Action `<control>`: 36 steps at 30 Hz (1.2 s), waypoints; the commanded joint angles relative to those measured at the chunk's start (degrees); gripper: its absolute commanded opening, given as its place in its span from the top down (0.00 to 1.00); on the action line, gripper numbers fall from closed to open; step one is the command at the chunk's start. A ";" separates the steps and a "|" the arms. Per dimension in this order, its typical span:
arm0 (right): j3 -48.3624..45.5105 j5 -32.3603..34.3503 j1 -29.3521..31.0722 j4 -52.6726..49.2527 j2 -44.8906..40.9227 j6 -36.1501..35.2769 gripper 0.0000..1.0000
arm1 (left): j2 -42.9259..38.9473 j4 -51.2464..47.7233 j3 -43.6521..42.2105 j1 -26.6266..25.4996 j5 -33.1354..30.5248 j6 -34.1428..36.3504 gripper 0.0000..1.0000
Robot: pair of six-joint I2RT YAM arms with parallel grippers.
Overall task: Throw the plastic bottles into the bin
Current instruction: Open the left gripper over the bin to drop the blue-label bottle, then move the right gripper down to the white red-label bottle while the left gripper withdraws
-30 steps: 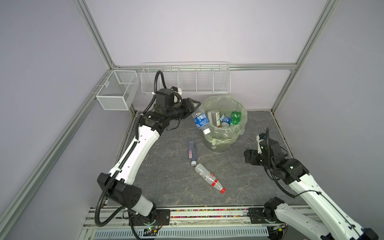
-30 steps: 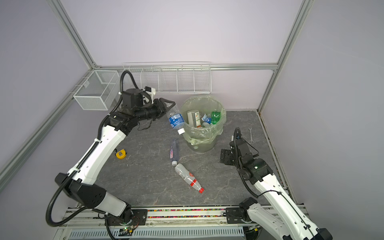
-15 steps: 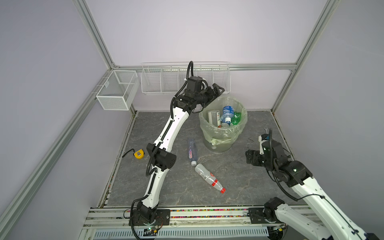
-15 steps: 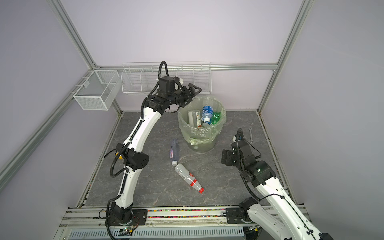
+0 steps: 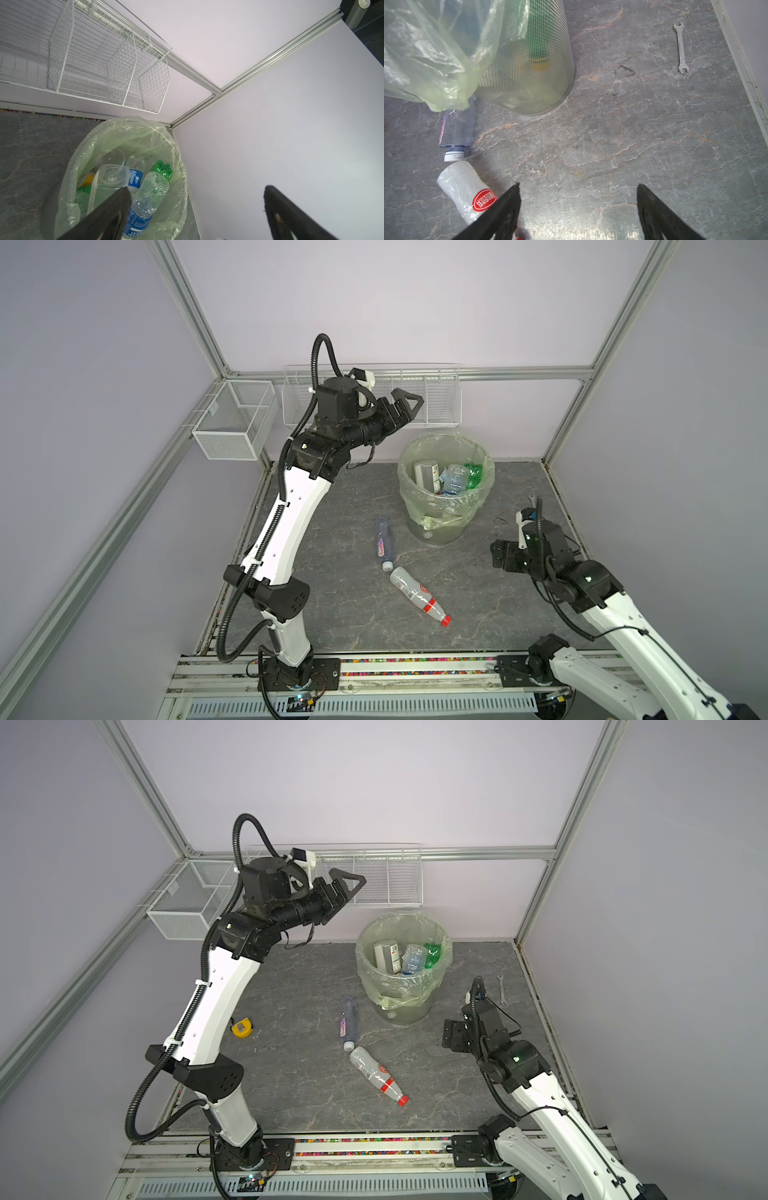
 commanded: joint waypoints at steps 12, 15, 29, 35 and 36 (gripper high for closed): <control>-1.05 -8.67 0.78 3.69 1.37 -1.25 0.12 | -18.11 9.03 -37.00 6.72 -5.34 4.63 0.01; -1.05 -9.08 2.18 4.50 1.49 -1.43 0.12 | -20.49 8.99 -40.85 8.40 -5.14 5.10 0.01; -4.16 -5.24 13.39 7.39 3.64 -1.76 0.12 | -27.25 10.98 -59.36 13.97 -3.90 4.86 0.01; -7.33 -4.80 19.74 9.48 5.79 -2.68 0.12 | -29.53 11.40 -65.32 14.89 -4.65 4.94 0.01; -7.71 -4.70 21.00 9.91 6.34 -2.93 0.12 | -30.01 11.54 -66.28 15.08 -4.80 4.88 0.01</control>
